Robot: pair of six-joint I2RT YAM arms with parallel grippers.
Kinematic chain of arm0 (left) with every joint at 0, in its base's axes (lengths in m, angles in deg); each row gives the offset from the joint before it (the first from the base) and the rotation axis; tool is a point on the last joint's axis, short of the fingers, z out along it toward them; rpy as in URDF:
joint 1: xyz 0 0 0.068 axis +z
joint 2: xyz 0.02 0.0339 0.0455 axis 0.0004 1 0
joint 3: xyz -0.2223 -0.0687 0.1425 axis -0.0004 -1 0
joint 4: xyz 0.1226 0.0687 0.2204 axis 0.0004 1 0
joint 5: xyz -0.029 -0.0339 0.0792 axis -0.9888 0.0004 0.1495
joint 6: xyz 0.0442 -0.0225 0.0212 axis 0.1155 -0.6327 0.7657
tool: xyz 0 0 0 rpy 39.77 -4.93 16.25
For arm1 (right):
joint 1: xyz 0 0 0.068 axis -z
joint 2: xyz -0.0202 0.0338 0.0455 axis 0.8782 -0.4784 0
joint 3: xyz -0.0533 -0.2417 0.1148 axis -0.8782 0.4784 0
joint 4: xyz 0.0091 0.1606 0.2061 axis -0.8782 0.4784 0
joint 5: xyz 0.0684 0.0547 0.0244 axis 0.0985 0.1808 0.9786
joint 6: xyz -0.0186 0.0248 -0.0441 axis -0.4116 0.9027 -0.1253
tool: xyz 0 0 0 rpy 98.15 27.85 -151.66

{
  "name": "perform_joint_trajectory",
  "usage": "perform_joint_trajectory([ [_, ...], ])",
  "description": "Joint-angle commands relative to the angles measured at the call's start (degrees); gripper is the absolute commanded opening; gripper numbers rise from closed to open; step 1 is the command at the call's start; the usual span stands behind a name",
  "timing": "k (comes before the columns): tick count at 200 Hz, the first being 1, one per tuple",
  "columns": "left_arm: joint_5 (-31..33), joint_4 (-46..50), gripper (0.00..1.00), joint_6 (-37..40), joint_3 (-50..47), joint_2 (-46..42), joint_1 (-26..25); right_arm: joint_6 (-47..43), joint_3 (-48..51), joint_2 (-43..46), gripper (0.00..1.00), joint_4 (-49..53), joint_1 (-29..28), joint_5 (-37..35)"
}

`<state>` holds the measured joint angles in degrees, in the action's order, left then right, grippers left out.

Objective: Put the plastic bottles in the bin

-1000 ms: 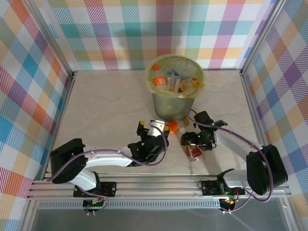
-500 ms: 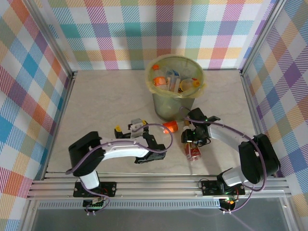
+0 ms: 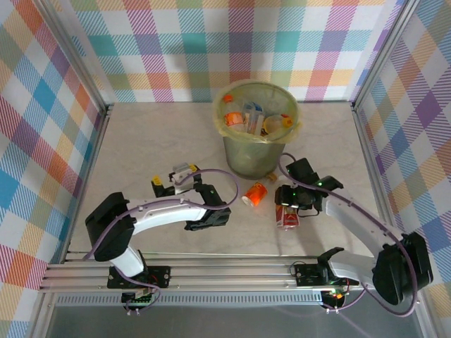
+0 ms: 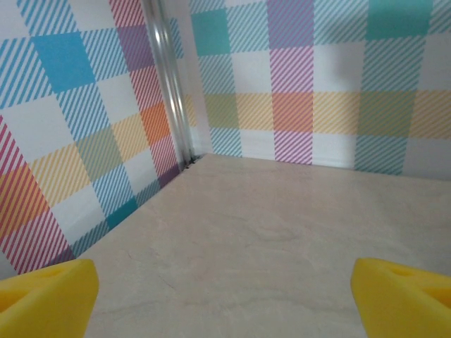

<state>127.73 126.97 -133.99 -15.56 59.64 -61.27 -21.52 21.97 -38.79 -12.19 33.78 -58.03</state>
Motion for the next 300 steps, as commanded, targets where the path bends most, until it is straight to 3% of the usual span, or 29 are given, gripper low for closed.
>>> perform_joint_trajectory([
  [1,8.0,10.1,0.92,-6.9,-0.2,-2.8,2.1,1.9,-3.8,5.9,0.41,4.8,-0.2,-3.7],
  [39,7.3,10.1,0.9,-4.7,0.4,-11.0,7.6,0.4,-11.9,12.3,0.41,7.2,-0.2,-4.4],
  [69,8.7,10.1,0.9,1.7,4.2,-15.2,10.0,-3.5,-21.3,10.9,0.42,5.8,-0.2,-4.5],
  [117,10.0,10.1,0.88,6.6,6.9,-25.7,15.3,-12.4,-39.4,-1.3,0.42,-0.6,-0.1,-5.2],
  [183,11.1,10.0,0.9,10.2,6.9,-39.4,15.4,-16.9,-64.6,-22.1,0.42,-1.7,2.2,-3.3],
  [207,11.3,10.0,0.9,9.4,4.8,-47.1,12.8,-19.1,-68.6,-27.0,0.43,-3.6,2.9,-3.2],
  [242,11.4,9.6,0.91,8.2,0.7,-60.1,3.9,-25.9,-75.2,-34.3,0.44,-5.4,3.2,-5.7],
  [277,11.4,-1.7,0.92,23.5,-2.0,-68.0,-3.5,-31.4,-79.1,-39.0,0.45,-5.8,3.2,-8.1],
  [300,11.4,-1.9,0.92,24.8,-2.0,-68.7,-5.7,-34.3,-79.2,-40.9,0.45,-6.7,3.2,-8.2],
])
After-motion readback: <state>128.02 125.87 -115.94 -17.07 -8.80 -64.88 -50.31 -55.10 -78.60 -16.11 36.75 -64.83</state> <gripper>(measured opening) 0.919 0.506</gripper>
